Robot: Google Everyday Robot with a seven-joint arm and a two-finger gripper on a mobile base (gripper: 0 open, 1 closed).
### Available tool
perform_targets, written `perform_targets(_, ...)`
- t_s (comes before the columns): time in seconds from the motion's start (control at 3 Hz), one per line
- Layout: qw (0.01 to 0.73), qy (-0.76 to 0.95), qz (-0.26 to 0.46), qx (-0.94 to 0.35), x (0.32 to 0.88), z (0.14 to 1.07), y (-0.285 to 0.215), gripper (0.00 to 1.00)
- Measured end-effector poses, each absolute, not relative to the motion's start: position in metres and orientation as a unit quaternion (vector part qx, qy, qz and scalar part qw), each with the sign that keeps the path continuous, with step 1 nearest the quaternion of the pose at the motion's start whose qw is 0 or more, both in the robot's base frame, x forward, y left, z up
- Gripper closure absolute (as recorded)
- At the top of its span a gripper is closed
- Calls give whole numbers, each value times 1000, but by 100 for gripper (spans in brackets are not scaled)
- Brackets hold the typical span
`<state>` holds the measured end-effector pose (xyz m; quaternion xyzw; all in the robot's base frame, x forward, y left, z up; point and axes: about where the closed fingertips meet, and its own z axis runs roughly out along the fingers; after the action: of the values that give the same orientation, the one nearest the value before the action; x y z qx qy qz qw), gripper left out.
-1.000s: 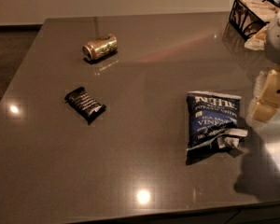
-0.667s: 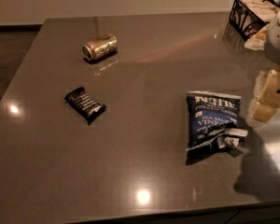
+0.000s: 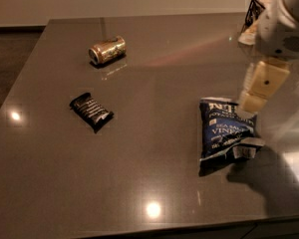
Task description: Move orange can near blue chip bag
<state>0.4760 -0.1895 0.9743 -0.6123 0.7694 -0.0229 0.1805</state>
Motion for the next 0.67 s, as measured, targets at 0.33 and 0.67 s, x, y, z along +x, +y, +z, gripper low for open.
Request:
perform_targets(0.33, 196, 750, -9, -631, 517, 969, -164, 0)
perform_targets(0.67, 207, 730, -8, -651, 561, 967, -136, 0)
